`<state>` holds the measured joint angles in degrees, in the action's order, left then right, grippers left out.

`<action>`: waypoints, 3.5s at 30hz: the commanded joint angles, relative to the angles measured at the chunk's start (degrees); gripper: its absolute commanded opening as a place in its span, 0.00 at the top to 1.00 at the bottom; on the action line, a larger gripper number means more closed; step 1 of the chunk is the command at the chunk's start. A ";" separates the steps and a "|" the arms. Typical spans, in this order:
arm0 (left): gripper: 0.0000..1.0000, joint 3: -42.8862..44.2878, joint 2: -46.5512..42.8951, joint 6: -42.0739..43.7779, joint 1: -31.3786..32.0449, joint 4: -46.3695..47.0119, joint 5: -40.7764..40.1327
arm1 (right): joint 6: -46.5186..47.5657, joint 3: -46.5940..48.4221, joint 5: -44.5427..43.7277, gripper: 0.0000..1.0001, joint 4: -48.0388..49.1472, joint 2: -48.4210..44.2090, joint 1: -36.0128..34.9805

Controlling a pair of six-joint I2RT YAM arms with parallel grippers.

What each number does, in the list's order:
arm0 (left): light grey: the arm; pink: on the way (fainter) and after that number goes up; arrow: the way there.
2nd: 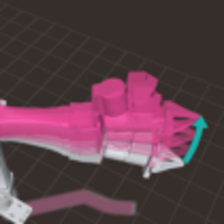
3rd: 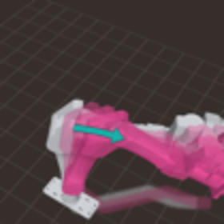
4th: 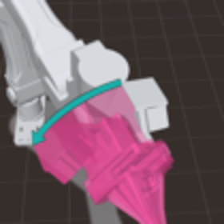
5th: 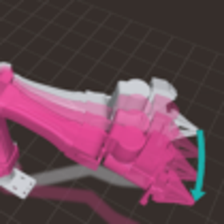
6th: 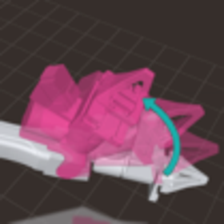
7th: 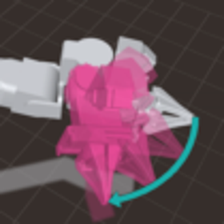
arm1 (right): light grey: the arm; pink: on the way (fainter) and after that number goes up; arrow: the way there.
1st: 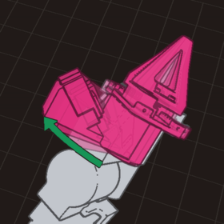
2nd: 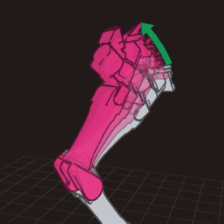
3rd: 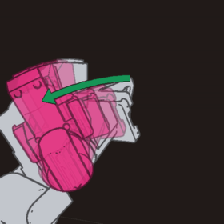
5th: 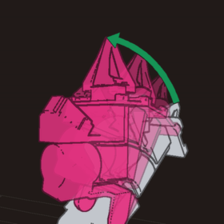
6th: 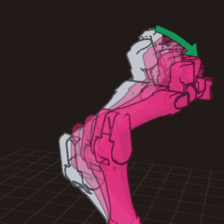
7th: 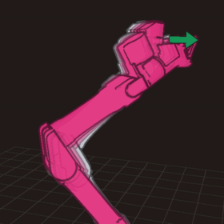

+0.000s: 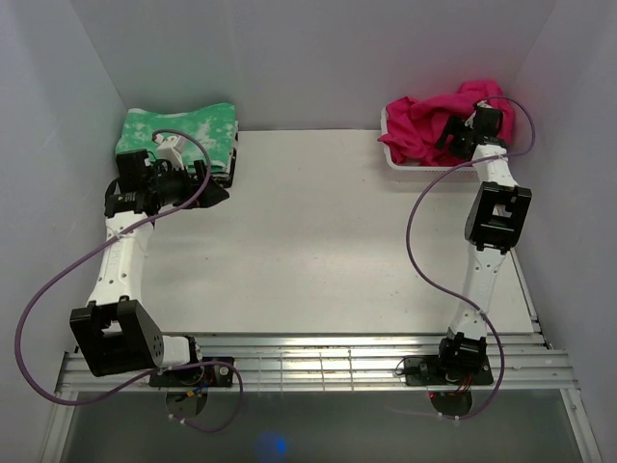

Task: Fold and stack the trousers
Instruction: Grab the trousers from the pile, then move the trousers to the center of the board

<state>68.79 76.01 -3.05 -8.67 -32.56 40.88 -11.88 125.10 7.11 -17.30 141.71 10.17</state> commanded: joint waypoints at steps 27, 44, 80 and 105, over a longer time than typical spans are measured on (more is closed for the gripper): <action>0.02 0.55 -0.77 -1.34 -0.12 -1.72 1.12 | -11.94 -2.67 12.39 0.92 26.35 -16.01 0.81; 0.02 -1.21 -5.69 -0.73 -0.04 -2.34 0.95 | -19.50 5.50 13.37 0.92 35.83 -27.88 0.72; 0.02 -4.99 -9.91 -3.28 -0.03 0.04 1.04 | 10.12 -10.47 14.68 0.92 58.96 -52.76 -28.96; 0.02 -4.72 -9.04 -1.08 -0.04 -1.63 -1.33 | 21.11 -76.58 1.42 0.92 48.94 -64.29 -24.25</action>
<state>64.07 67.24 -4.91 -8.67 -34.02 39.62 5.91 48.53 14.83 28.86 77.65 -18.06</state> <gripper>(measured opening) 0.979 0.083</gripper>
